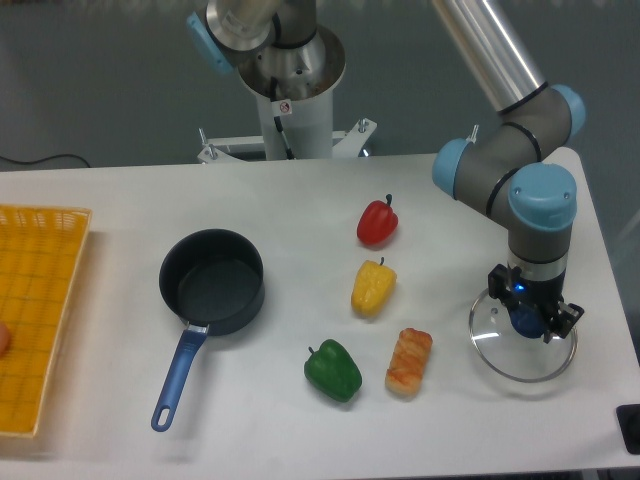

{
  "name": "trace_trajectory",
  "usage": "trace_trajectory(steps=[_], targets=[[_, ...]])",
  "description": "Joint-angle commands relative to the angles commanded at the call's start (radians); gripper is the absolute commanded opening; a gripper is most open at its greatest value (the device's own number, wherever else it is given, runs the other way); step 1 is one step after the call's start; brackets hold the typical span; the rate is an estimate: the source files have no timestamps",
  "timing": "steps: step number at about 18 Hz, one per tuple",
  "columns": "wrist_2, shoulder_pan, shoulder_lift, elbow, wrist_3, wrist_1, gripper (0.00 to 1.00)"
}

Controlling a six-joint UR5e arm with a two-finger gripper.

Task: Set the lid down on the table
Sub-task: 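Move the held glass lid further along the table and lower it, then set the glass lid flat on the table and hold it there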

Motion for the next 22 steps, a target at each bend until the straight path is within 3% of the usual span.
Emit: trace_trajectory(steps=[5,22], targets=[[0.0,0.0,-0.02,0.006,0.002,0.025,0.63],[0.002,0.0,-0.051,0.006,0.006,0.025,0.63]])
